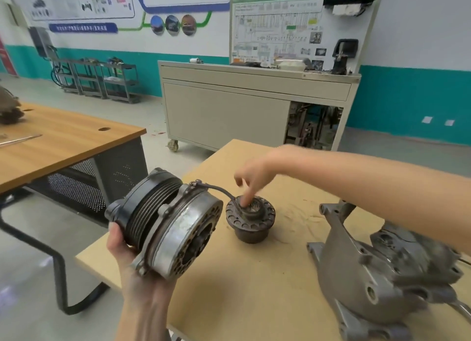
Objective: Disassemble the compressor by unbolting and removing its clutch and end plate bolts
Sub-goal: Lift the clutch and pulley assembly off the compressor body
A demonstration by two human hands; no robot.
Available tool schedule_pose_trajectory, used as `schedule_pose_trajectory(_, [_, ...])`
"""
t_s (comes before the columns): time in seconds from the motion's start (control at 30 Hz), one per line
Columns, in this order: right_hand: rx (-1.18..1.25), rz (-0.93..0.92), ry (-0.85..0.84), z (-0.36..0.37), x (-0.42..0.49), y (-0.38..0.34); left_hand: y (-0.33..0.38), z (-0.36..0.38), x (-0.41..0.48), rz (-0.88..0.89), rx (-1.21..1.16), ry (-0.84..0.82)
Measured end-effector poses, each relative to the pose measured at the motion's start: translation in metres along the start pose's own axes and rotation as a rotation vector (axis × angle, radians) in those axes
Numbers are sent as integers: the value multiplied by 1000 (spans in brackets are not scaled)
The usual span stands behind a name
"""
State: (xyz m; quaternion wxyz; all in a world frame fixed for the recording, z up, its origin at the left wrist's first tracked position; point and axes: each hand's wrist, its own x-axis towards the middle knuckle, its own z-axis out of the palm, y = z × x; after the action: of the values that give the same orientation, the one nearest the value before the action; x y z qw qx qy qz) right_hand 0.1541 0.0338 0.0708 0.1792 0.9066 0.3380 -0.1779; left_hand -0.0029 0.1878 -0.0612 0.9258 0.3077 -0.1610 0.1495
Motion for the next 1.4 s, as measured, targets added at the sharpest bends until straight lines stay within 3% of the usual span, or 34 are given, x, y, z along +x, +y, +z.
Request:
schedule_pose_trajectory(0.03, [179,-54,106,-13,-10,4,-7,1,2,-54,-61,55])
schedule_pose_trajectory(0.07, [451,-141,183,-27,-24,7,-6,1,8,-44,44,251])
schedule_pose_trajectory(0.1, [680,-217,234,-46,-41,12,-4,8,17,23,165,287])
schedule_pose_trajectory(0.13, [756,-279,228,-59,-54,15,0,21,25,21,242,253])
schedule_pose_trajectory(0.27, [634,-217,171,-57,-59,10,1,47,69,-74,503,206])
schedule_pose_trajectory(0.5, [1002,-136,424,-2,-48,65,-29,67,123,-128,923,35])
schedule_pose_trajectory(0.63, [1056,-118,366,34,-39,76,-50,51,127,-161,1065,-64])
schedule_pose_trajectory(1.07, [1198,-160,403,56,-30,68,-47,46,118,-131,1197,-119])
schedule_pose_trajectory(1.4, [1238,-158,439,75,-39,67,-51,43,118,-58,1265,-260])
